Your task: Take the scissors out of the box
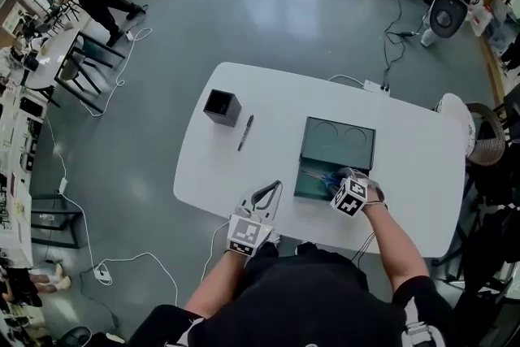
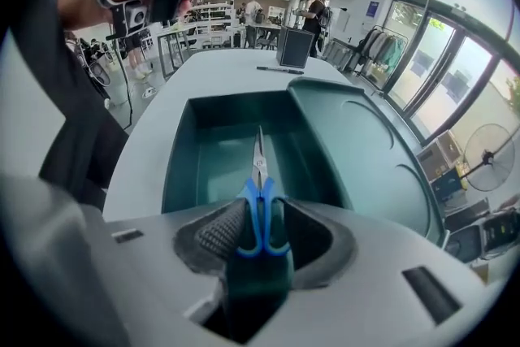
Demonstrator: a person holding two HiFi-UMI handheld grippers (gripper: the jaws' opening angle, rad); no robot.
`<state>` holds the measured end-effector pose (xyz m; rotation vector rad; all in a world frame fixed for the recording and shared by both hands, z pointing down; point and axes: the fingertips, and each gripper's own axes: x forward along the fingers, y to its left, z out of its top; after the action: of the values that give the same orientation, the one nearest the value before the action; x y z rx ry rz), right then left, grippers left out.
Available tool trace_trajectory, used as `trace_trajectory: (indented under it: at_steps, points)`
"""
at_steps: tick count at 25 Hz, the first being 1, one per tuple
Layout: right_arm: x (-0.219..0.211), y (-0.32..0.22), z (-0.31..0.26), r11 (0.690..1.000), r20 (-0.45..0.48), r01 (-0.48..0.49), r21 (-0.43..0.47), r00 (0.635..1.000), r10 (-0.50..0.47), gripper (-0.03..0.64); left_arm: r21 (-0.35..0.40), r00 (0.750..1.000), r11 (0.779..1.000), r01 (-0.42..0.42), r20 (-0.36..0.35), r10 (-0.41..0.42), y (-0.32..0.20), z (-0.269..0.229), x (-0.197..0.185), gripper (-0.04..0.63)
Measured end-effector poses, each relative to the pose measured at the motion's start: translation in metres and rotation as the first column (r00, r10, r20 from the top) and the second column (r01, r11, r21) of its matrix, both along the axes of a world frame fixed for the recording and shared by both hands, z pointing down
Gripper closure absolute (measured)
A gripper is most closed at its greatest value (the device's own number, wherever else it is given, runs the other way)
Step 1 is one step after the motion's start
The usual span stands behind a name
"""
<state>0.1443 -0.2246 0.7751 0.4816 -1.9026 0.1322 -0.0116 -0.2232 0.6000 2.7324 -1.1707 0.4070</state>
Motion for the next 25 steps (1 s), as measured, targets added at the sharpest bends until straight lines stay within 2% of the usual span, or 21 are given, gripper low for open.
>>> trace_trajectory:
  at_steps: [9,14,25]
  points:
    - [-0.004,0.006,0.012,0.993,-0.052,0.082,-0.083,0.995,-0.086,0.505,-0.01,0.999,0.999,0.043,-0.006,-0.043,-0.003,0.003,-0.01,0.586]
    - [-0.005,0.007,0.012,0.99,-0.047,0.07,-0.122,0.996,-0.076,0.522,-0.003,0.999,0.999,0.04,-0.009,-0.04,-0.007,0.001,-0.01,0.586]
    - [-0.011,0.011,-0.012,0.998,-0.034,0.061,-0.034,0.997,-0.062,0.528,0.002,1.0,1.0,0.014,-0.012,-0.014,-0.01,0.0,-0.009,0.586]
